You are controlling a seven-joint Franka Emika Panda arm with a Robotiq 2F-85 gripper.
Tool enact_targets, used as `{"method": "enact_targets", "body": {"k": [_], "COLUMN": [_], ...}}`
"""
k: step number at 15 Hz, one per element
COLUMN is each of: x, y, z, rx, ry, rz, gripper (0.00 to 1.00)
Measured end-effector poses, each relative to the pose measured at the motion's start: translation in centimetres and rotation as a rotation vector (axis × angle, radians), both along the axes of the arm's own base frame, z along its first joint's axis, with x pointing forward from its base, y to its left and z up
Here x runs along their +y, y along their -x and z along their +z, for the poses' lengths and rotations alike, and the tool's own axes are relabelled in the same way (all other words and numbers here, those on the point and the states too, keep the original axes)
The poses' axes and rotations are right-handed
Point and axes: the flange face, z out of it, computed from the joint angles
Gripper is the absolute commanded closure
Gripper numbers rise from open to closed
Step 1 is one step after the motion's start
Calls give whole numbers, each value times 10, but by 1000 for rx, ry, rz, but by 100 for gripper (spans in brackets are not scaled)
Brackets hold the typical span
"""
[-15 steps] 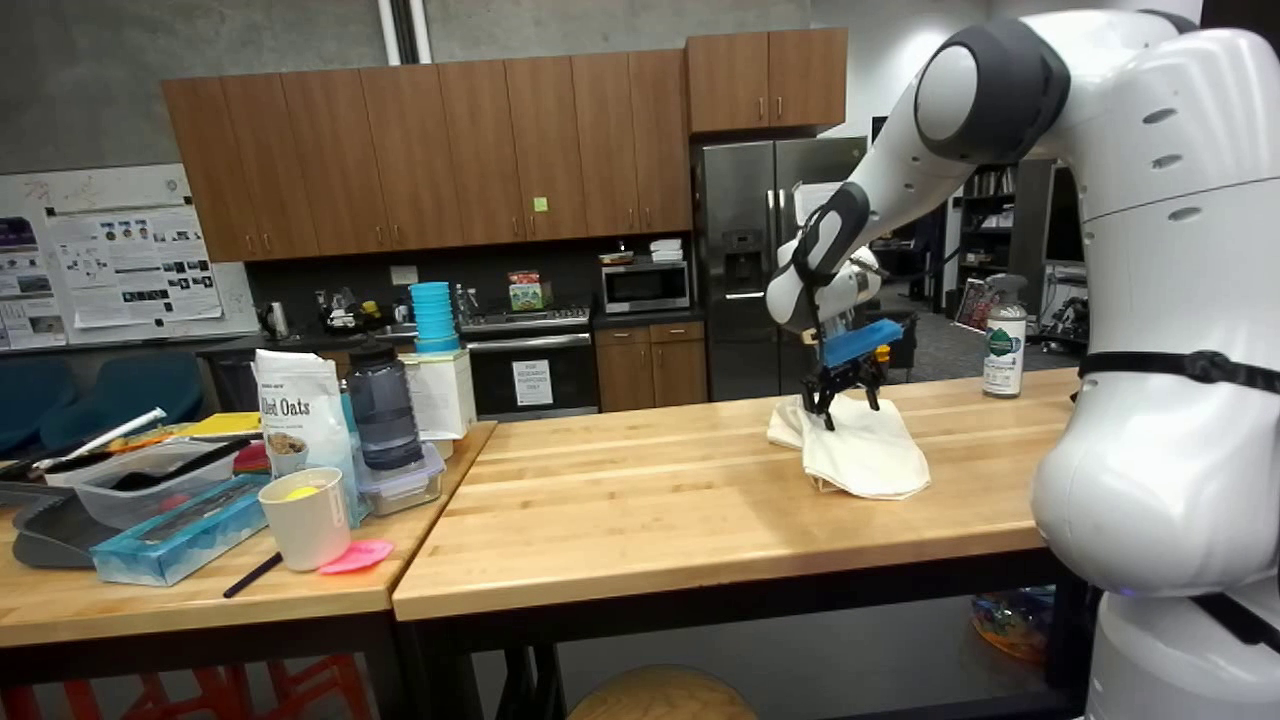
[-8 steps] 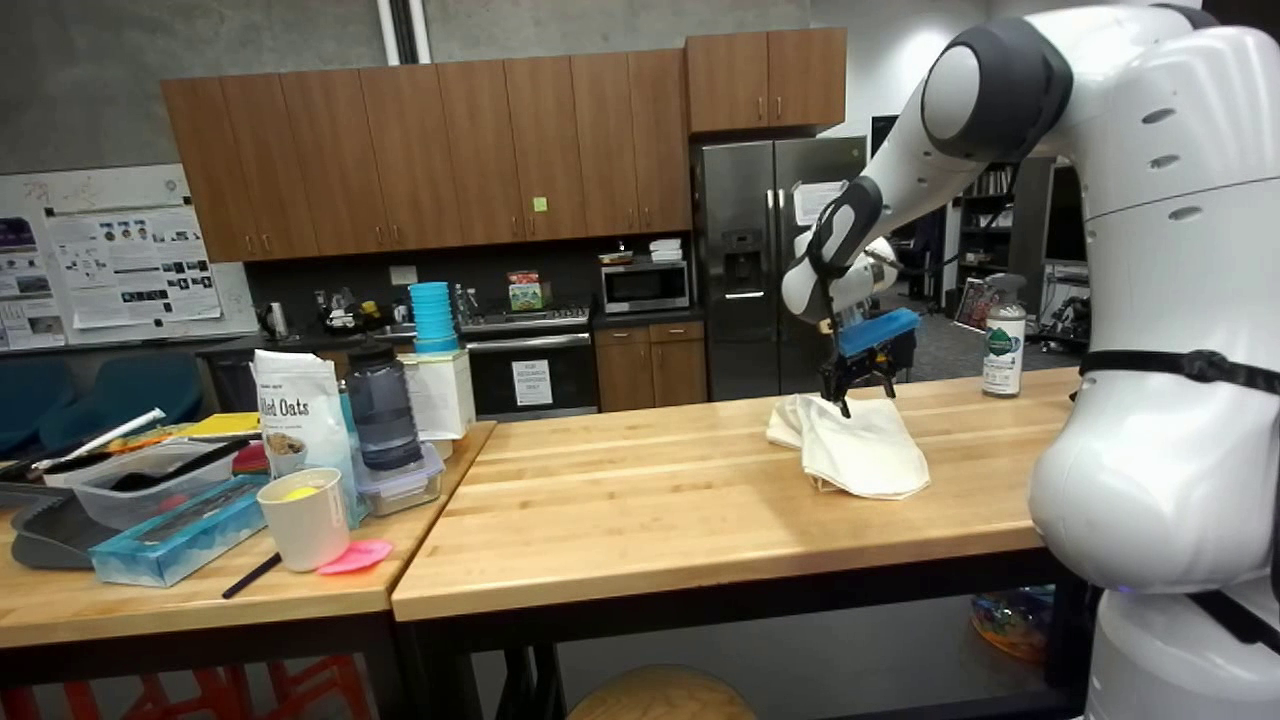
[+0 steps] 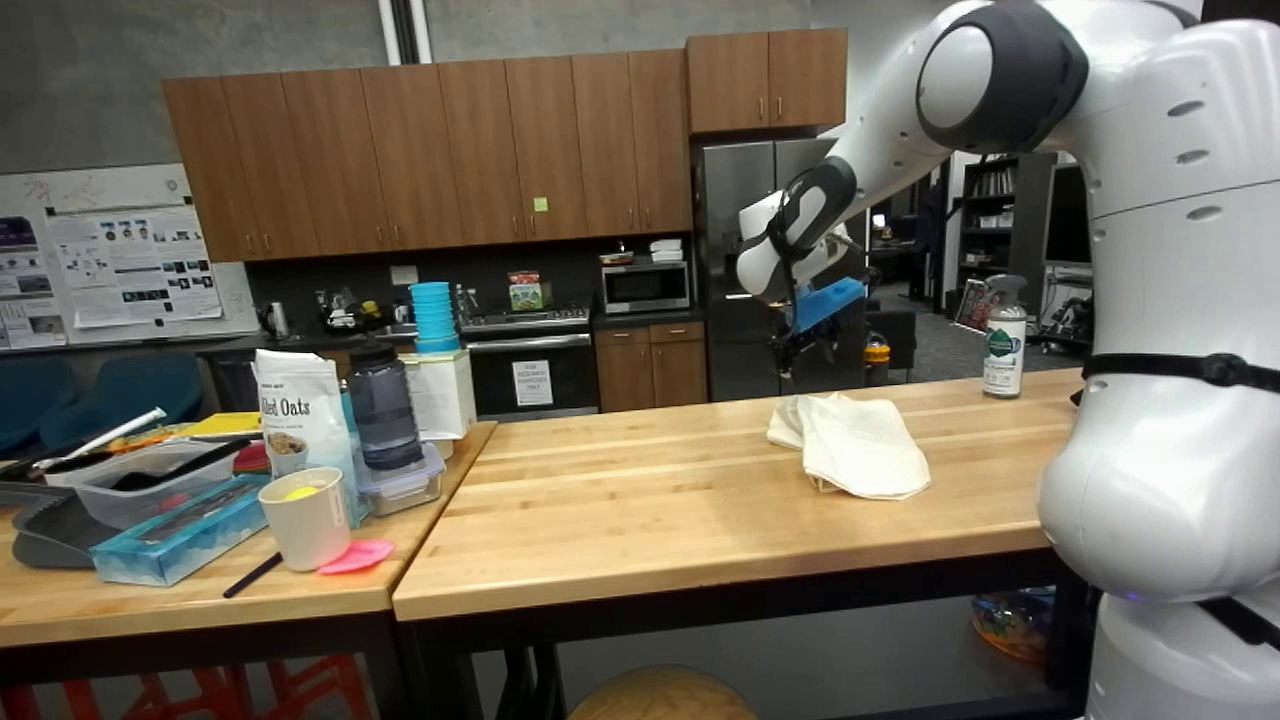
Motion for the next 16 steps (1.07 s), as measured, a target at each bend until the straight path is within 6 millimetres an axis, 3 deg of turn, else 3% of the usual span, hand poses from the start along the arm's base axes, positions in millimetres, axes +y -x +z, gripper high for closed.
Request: {"method": "enact_targets", "body": {"k": [3,6,10,16], "x": [37,54,55,39], "y": [-1,-3,-4,-5], "z": [-17,-37,-48,-42], "rx": [28,59,77,64], "ry": [-4,-5,-1,17], "rz": [61,90,91,64], "gripper": [0,0,0,0]}}
